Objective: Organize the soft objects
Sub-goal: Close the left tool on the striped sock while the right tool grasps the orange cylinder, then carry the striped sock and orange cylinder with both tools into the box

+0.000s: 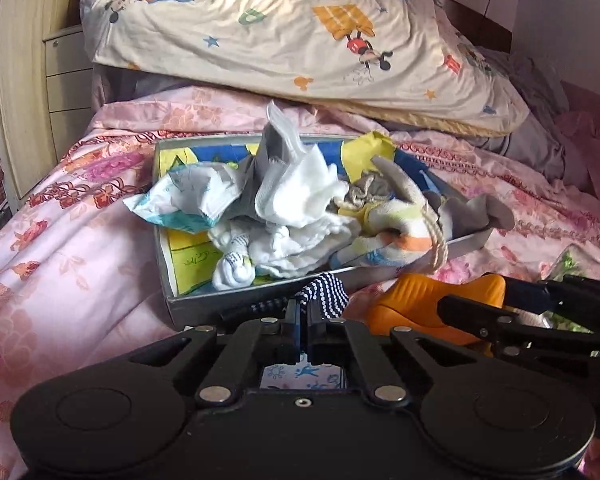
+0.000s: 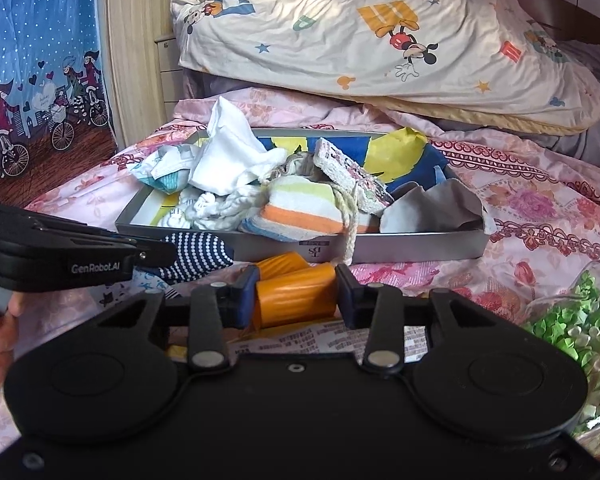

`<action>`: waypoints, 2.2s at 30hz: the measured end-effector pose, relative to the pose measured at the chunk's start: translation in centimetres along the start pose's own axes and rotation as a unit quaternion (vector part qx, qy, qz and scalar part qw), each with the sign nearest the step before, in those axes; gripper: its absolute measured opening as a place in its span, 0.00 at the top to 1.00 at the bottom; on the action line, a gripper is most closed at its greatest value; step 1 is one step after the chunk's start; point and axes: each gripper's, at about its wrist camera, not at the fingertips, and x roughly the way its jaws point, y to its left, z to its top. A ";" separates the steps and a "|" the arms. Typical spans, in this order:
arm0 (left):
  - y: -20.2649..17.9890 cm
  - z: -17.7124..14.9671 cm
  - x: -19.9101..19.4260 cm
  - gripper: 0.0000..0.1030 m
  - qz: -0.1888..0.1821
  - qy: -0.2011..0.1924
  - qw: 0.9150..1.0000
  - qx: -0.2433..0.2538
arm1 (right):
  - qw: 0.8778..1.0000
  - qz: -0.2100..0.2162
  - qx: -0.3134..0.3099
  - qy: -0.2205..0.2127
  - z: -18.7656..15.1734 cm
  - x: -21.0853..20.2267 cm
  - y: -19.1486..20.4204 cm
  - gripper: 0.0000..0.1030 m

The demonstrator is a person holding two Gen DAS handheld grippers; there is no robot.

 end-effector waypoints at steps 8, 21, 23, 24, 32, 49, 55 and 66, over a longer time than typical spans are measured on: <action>-0.2 1.4 -2.9 0.99 0.003 -0.038 0.999 -0.025 | 1.000 -0.004 -0.005 -0.028 0.8 -1.2 0.0 0.70; -1.6 3.7 -7.5 0.99 -0.022 -0.064 0.997 -0.043 | 0.996 0.007 0.024 -0.087 3.8 -4.5 -1.8 0.70; -2.3 4.7 -8.1 0.99 -0.030 -0.073 0.996 -0.038 | 0.995 0.010 0.030 -0.099 4.7 -5.1 -2.5 0.70; -2.7 5.4 -8.2 0.99 -0.032 -0.077 0.996 -0.032 | 0.994 0.014 0.035 -0.105 5.3 -5.3 -3.0 0.70; -7.3 12.3 -6.4 0.99 -0.043 -0.108 0.993 0.009 | 0.985 0.031 0.105 -0.132 11.2 -3.6 -9.2 0.70; -11.0 14.8 8.5 0.99 -0.051 -0.082 0.994 -0.042 | 0.946 0.057 0.291 -0.128 9.8 6.9 -19.5 0.70; -8.7 12.6 10.6 0.99 -0.044 -0.034 0.995 -0.087 | 0.948 0.042 0.315 -0.034 8.2 9.7 -19.8 0.70; -7.9 11.2 11.3 0.98 -0.032 0.004 0.996 -0.086 | 0.958 0.011 0.286 0.019 7.8 11.4 -18.2 0.70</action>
